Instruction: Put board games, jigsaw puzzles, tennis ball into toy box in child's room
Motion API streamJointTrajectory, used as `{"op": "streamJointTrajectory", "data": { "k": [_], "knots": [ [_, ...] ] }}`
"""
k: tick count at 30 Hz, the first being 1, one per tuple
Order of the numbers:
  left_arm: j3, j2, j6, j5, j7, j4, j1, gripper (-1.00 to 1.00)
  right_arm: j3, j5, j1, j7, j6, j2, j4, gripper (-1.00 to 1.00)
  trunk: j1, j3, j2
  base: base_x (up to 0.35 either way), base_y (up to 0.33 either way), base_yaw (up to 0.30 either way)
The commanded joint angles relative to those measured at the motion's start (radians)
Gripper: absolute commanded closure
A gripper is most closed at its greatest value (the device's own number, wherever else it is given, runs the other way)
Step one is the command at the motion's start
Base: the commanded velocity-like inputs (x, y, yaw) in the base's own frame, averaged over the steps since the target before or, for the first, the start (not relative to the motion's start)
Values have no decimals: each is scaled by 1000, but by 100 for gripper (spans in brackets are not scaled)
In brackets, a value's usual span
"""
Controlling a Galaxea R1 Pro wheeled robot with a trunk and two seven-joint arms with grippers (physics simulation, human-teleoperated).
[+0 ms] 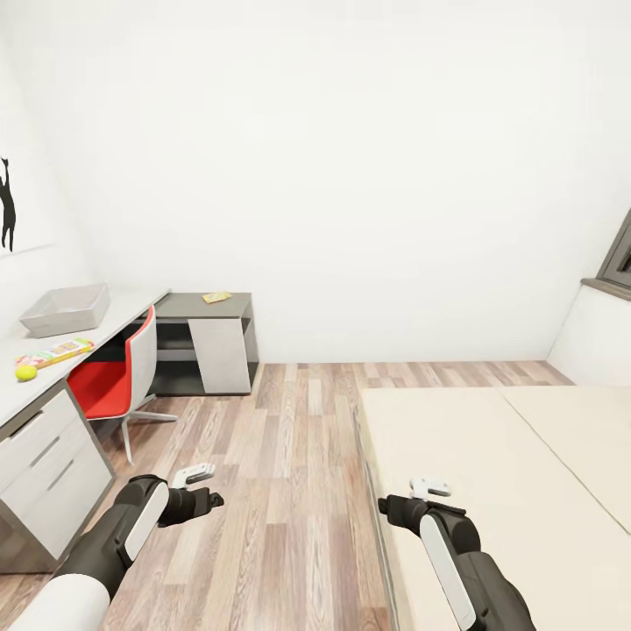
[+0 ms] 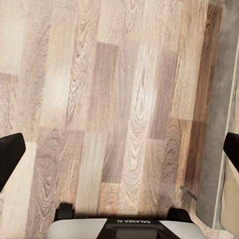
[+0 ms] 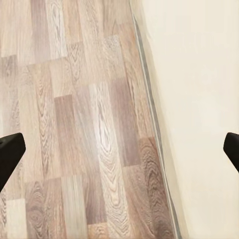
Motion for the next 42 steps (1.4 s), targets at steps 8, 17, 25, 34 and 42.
{"op": "streamJointTrajectory", "data": {
  "k": [8,17,25,34,42],
  "knots": [
    [-1,1,4,2,1,-1,-1,-100,1,-11,-1,-10,2,0,-1,-100,1,-2,-2,0,-95,0],
    [-1,1,4,2,1,-1,-1,-100,1,-11,-1,-10,2,0,-1,-100,1,-2,-2,0,-193,0],
    [-1,1,4,2,0,-1,-1,-100,1,-11,-1,-10,2,0,-1,-100,1,-2,-2,0,-206,0],
    [-1,1,4,1,1,-1,-1,-100,1,-11,-1,-10,2,0,-1,-100,1,-2,-2,0,-206,0],
    [-1,1,4,2,0,-1,-1,-100,1,-11,-1,-10,2,0,-1,-100,1,-2,-2,0,-207,0]
  ]
}}
